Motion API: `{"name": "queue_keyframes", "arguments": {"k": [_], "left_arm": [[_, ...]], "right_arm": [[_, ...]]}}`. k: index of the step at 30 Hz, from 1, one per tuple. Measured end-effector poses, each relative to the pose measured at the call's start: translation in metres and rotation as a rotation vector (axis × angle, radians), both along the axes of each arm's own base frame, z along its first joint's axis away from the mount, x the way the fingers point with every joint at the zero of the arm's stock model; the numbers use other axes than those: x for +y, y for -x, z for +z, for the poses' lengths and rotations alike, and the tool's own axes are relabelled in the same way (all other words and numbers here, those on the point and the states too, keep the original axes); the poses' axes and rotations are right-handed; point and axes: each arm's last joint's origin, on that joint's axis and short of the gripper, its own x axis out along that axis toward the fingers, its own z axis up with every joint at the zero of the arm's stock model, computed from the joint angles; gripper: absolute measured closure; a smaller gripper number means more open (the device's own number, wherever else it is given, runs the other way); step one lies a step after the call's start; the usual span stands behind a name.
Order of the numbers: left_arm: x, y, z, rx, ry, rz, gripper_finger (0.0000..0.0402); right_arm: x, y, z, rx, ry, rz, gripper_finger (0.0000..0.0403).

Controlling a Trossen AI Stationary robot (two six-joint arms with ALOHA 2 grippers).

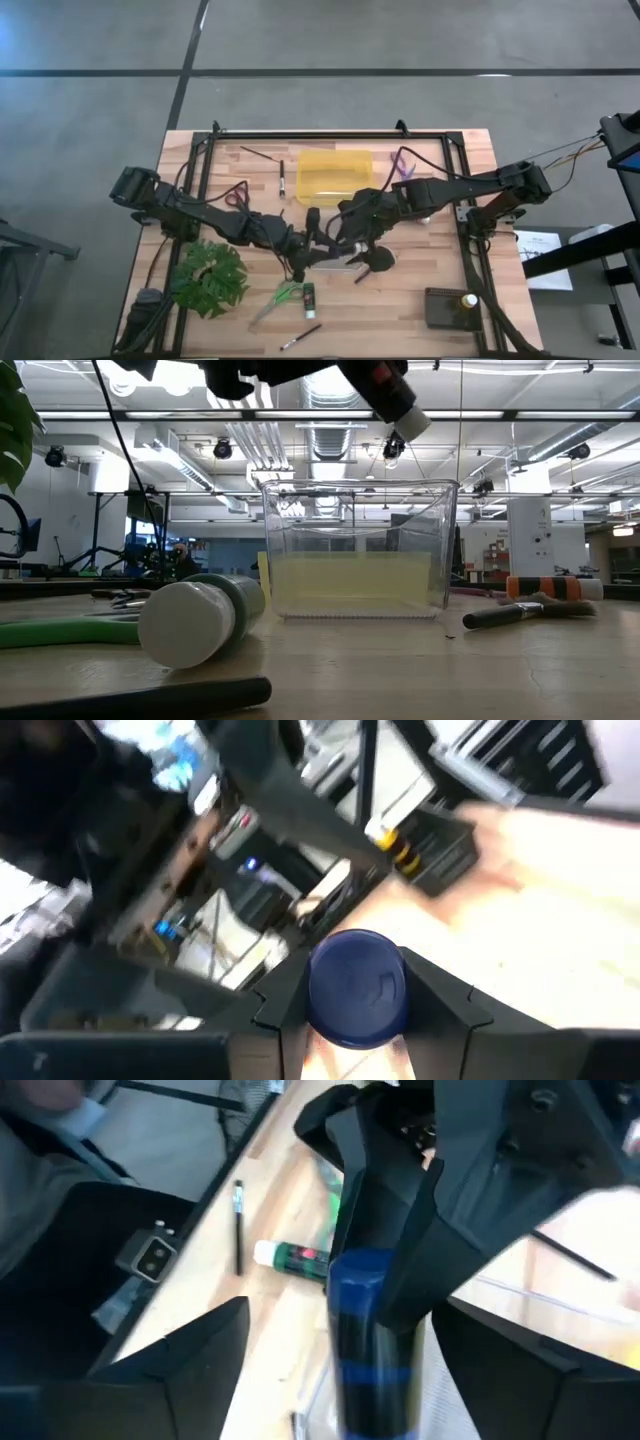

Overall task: Pick & Place Paint Supplies
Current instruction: Put the blue paint bottle into the black bin

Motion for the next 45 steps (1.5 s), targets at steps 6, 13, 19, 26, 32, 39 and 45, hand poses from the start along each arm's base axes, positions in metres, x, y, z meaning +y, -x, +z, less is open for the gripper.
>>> {"name": "queue_keyframes", "arguments": {"k": [6,13,19,26,32,39,45], "left_arm": [[0.004,0.006,0.004,0.037,-0.025,0.056,0.0273],[0.007,0.02,0.018,0.027,0.015,0.065,0.0273],[0.01,0.033,0.028,-0.05,0.091,0.035,0.0273],[0.011,0.047,0.027,-0.252,0.16,-0.07,0.0261],[0.02,0.049,0.032,-0.354,0.255,-0.065,0.0262],[0.023,0.052,0.037,-0.399,0.353,-0.163,0.0262],[0.027,0.054,0.045,-0.453,0.486,-0.204,0.0261]], "right_arm": [[0.002,0.017,0.013,-0.006,0.069,-0.062,0.0074],[0.011,0.042,0.031,-0.052,0.186,-0.164,0.0074],[0.026,0.057,0.037,-0.116,0.35,-0.254,0.0074],[0.05,0.063,0.032,-0.176,0.557,-0.314,0.0074],[0.064,0.068,0.032,-0.254,0.668,-0.342,0.0074],[0.08,0.064,0.027,-0.384,0.818,-0.283,0.0074],[0.09,0.058,0.022,-0.46,0.963,-0.244,0.0074]]}}
